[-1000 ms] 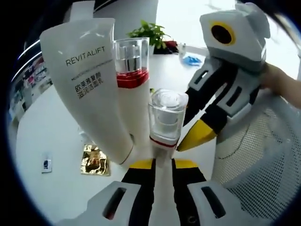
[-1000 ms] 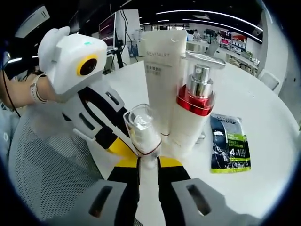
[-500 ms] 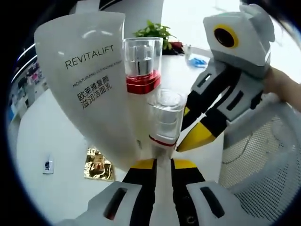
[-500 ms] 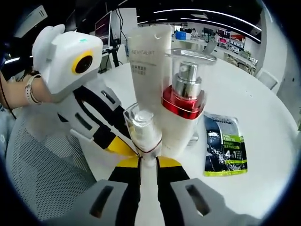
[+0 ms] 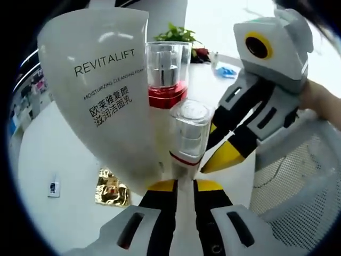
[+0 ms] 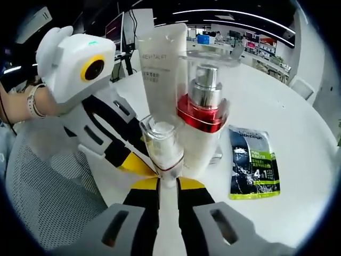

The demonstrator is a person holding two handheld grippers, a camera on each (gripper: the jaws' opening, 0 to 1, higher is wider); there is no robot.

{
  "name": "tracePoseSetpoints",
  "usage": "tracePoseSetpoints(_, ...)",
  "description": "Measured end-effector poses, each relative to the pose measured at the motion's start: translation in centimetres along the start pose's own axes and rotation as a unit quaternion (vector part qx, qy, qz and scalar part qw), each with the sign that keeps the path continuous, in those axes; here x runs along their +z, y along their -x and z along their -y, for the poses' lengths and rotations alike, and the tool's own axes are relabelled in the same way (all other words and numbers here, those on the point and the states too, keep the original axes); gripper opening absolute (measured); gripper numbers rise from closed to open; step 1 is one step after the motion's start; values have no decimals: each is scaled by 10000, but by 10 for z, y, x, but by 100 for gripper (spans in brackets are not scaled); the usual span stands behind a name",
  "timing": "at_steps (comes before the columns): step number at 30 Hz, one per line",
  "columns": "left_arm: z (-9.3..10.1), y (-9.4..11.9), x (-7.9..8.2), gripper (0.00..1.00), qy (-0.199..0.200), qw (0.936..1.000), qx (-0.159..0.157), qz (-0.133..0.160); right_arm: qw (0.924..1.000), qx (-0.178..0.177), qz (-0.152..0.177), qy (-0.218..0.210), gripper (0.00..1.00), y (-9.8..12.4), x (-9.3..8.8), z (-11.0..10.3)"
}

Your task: Arrange the skincare products in the storage area until every visible bottle or jar stands upright without overlapping.

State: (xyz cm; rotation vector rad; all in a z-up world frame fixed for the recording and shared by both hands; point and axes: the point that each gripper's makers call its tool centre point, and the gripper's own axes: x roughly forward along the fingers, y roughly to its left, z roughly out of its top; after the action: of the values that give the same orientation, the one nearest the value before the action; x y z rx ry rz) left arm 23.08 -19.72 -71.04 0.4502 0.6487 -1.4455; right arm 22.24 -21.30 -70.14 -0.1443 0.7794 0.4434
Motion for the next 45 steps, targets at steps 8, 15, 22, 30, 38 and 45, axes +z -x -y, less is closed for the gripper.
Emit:
tracePoseSetpoints(8, 0, 6, 0, 9, 2, 10000, 44, 5, 9998, -96, 153, -56, 14, 9, 4, 2)
tracePoseSetpoints(15, -2, 17, -1, 9, 103, 9999, 133, 33, 9996, -174, 194, -63, 17, 17, 3, 2)
tracePoseSetpoints(22, -1, 33, 2, 13, 177, 9995, 203, 162, 9989, -272, 370, -129, 22, 28, 12, 0)
tracePoseSetpoints(30, -6, 62, 5, 16, 393, 9977, 411, 368, 9975, -442, 524, -192, 30, 43, 20, 1)
tracePoseSetpoints(38, -10, 89, 7, 27, 512, 9954, 624, 519, 9941, -655, 807, -322, 42, 61, 32, 7)
tracePoseSetpoints(45, -21, 113, 10, 42, 630, 9911, 972, 649, 9917, -778, 946, -395, 52, 74, 40, 10)
